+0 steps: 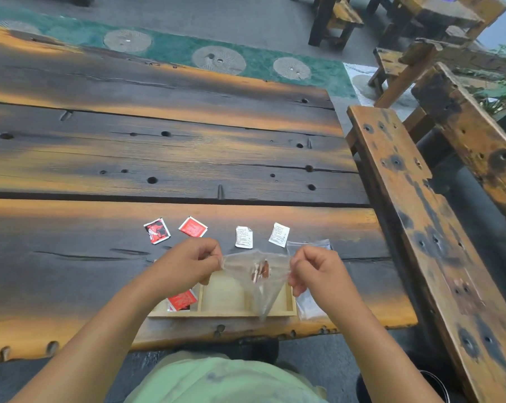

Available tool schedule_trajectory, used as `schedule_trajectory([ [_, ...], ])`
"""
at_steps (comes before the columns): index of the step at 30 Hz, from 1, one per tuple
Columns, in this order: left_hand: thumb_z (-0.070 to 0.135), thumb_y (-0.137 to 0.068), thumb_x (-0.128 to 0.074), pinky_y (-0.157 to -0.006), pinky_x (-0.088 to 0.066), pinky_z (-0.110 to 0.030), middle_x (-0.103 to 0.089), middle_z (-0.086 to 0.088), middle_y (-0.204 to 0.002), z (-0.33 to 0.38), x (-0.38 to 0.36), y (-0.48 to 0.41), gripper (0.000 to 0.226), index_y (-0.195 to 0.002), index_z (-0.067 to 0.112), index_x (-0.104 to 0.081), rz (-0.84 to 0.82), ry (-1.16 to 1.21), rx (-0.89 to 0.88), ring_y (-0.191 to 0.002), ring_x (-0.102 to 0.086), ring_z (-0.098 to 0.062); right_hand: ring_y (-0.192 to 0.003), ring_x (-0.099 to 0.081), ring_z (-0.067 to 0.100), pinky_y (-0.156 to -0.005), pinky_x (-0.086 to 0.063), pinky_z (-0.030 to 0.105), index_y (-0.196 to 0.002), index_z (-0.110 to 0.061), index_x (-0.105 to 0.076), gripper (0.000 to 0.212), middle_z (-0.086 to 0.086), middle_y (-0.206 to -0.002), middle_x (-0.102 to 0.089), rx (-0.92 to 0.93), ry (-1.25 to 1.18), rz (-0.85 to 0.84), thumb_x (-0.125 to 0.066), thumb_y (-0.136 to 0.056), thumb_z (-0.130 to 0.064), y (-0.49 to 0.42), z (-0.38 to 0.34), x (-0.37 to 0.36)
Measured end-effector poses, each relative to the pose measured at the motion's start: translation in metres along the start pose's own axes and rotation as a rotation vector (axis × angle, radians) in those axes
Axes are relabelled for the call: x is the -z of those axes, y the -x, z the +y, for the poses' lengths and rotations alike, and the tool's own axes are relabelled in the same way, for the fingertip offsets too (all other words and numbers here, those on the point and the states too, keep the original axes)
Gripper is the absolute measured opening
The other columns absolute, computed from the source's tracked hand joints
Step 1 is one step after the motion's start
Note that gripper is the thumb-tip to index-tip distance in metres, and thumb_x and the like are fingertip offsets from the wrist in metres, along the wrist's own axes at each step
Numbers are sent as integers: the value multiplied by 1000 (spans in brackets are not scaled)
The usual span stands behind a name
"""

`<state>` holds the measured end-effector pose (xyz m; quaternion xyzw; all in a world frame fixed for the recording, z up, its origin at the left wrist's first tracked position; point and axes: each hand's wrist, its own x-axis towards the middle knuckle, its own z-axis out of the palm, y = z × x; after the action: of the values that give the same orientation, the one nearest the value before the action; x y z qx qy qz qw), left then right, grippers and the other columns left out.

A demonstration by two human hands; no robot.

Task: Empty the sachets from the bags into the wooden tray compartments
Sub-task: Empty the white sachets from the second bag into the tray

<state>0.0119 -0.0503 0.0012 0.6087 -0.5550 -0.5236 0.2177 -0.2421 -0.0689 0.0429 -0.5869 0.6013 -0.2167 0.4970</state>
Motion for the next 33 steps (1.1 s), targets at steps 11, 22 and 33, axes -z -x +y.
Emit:
schedule_trajectory([
  [11,37,-71,-76,-100,-49,-34,-62,5,-129,23,-39,-11,63,-129,27,-52,-143,486,-177,-124,-57,-9,-46,-56,17,-56,-53,29,-71,0,-57,26,9,-58,-63,74,-384,180,-46,-94,3,27,-62,21],
  [22,62,-59,-84,-91,-51,-29,-66,0,-128,95,-31,-19,103,-145,27,-39,-262,698,-479,-121,-62,-21,-45,-50,15,-45,-46,21,-59,-15,-56,30,6,-55,-55,162,-861,40,-53,-87,-6,54,-119,33],
  [33,43,-84,-71,-88,-49,-26,-65,5,-109,129,-57,-9,62,-131,11,-46,-634,997,-586,-99,-63,-11,-42,-48,13,-47,-43,21,-58,-15,-57,19,5,-54,-54,188,-1059,-12,-60,-77,-11,64,-145,43],
])
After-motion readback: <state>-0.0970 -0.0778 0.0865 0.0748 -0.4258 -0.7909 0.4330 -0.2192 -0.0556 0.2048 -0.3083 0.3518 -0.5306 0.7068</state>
